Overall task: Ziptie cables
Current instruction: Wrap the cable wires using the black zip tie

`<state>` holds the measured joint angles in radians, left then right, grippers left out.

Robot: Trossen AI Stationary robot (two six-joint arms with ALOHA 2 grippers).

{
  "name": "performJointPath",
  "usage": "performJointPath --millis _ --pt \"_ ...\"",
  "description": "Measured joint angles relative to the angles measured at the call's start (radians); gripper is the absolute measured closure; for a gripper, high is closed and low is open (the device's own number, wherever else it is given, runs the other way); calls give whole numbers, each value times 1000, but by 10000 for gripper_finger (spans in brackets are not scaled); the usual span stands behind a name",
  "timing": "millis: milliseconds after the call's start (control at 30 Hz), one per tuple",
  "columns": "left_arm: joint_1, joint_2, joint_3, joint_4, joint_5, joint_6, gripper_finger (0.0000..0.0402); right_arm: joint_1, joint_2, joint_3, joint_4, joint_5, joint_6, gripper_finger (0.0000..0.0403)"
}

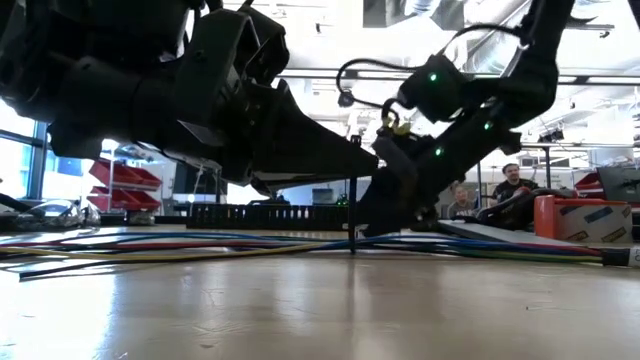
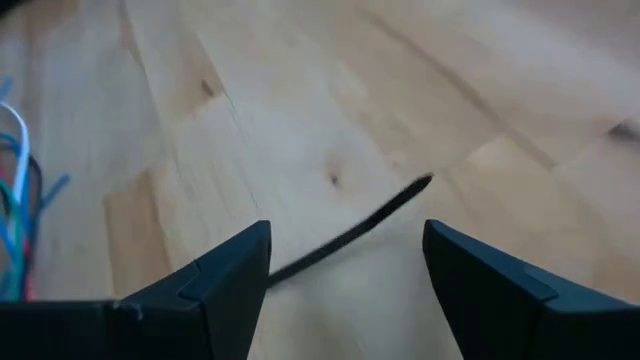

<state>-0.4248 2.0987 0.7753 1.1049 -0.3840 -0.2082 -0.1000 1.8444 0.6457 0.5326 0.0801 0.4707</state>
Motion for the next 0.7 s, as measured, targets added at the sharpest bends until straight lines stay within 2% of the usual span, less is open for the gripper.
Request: performJointPath --millis 167,300,433,633,700 --pt "0 0 0 0 0 0 402 -9 55 10 74 -40 -6 168" --pt "0 0 0 0 0 0 401 -11 63 10 89 -106 -12 196" --pt "-1 0 0 0 -1 0 401 -9 65 11 86 -137 -36 253" --pt "-2 0 0 1 -1 0 401 -4 67 10 80 -119 -80 371" --pt "-2 0 0 6 -1 -5 401 9 67 9 84 -103 -105 394"
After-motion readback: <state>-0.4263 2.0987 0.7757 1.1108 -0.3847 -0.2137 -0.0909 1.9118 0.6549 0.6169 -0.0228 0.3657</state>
